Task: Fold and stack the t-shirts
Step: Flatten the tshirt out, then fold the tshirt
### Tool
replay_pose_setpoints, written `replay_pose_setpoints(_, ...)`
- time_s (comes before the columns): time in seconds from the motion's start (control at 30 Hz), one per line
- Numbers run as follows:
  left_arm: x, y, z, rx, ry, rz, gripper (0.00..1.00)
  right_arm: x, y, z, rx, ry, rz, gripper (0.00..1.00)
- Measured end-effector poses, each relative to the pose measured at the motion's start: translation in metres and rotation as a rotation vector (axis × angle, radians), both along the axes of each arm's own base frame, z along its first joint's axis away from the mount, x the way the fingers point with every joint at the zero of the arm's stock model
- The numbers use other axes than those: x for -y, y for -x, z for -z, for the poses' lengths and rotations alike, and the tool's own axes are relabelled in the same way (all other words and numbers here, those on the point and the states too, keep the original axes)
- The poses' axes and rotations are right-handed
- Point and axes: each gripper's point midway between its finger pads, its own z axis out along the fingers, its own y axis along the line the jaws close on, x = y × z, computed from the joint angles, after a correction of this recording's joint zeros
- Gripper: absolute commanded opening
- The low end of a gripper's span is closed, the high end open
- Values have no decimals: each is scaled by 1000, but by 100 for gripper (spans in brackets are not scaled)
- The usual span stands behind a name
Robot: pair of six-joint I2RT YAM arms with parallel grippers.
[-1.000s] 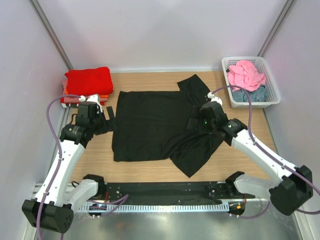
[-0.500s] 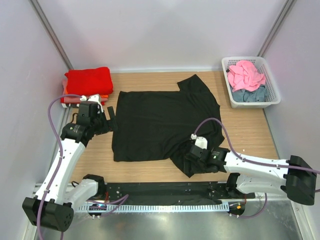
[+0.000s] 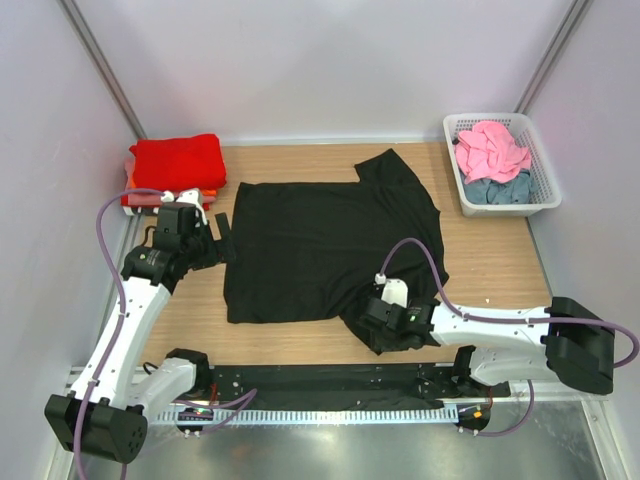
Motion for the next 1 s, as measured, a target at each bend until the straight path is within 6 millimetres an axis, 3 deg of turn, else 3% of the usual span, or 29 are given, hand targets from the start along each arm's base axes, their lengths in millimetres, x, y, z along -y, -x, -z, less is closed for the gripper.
replay_pose_setpoints(0.23,0,0,0,0,0,1,93,2,-1,1,8,3,13,1)
replay_pose_setpoints(0.37,0,1,-1,6,3,-1,93,14,-5,-9,53,12,48,1)
replay_pose_setpoints(0.4,0,2,-2,8,6,-4,99,20,-8,-18,84,9,70,1)
replay_pose_setpoints(0.43,0,2,-3,9,9,-6,100,23,-10,-23,100,4,80,1)
replay_pose_setpoints(0.57,15,16,-6,-8,114,-4,100,33,-29,-70,237,-66,174,1)
replay_pose_setpoints(0.63,26,29,-2,-17,188,-4,100,42,-35,-84,288,-81,216,1)
replay_pose_setpoints(0.77,43,62,11,-51,263,-19,100,57,-38,-91,328,-73,255,1)
replay_pose_setpoints(0.87,49,72,25,-77,288,-54,100,63,-39,-90,342,-61,279,1)
replay_pose_setpoints(1.0,52,82,71,-202,233,-139,100,65,-42,-91,358,-56,301,1)
